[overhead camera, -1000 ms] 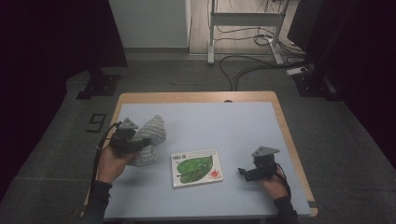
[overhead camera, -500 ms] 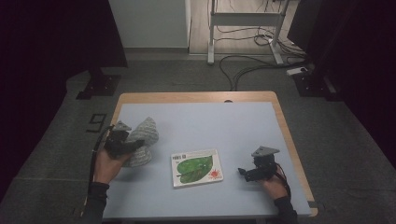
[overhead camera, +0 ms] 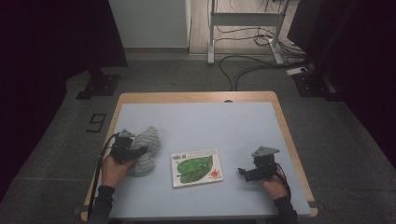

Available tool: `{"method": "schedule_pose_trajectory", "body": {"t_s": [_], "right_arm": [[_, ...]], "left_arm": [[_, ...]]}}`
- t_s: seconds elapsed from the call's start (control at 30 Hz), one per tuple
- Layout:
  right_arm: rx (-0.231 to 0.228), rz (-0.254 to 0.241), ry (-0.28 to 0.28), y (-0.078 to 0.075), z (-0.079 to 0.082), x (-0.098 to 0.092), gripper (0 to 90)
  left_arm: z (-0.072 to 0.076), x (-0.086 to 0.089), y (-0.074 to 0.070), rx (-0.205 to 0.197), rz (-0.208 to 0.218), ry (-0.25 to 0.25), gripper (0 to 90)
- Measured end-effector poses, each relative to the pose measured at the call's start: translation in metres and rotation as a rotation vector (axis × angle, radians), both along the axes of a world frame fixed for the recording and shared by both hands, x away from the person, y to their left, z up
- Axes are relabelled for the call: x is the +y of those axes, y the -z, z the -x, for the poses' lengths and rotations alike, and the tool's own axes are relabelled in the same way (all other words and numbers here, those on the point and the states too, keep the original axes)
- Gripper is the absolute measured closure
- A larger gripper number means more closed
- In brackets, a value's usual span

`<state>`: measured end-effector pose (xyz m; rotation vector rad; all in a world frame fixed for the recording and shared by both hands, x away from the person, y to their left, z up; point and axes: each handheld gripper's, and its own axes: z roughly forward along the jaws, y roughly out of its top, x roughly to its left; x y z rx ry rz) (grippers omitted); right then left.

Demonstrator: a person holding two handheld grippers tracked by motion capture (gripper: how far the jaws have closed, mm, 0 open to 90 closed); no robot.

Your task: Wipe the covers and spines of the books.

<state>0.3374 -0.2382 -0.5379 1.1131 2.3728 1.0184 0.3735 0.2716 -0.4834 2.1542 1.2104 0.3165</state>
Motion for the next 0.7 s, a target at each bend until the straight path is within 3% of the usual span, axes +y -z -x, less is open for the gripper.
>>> {"method": "schedule_pose_trajectory", "body": {"t_s": [0.33, 0.53, 0.7], "right_arm": [[0.001, -0.001, 0.000, 0.000, 0.000, 0.000, 0.0], [0.000, 0.000, 0.000, 0.000, 0.000, 0.000, 0.0], [0.001, 0.000, 0.000, 0.000, 0.000, 0.000, 0.0]], "left_arm": [[-0.001, -0.003, 0.014, 0.014, -0.007, -0.009, 54.1], [0.002, 0.001, 0.006, -0.002, 0.023, -0.016, 29.5], [0.011, 0.004, -0.008, -0.020, 0.040, 0.007, 16.0]]}}
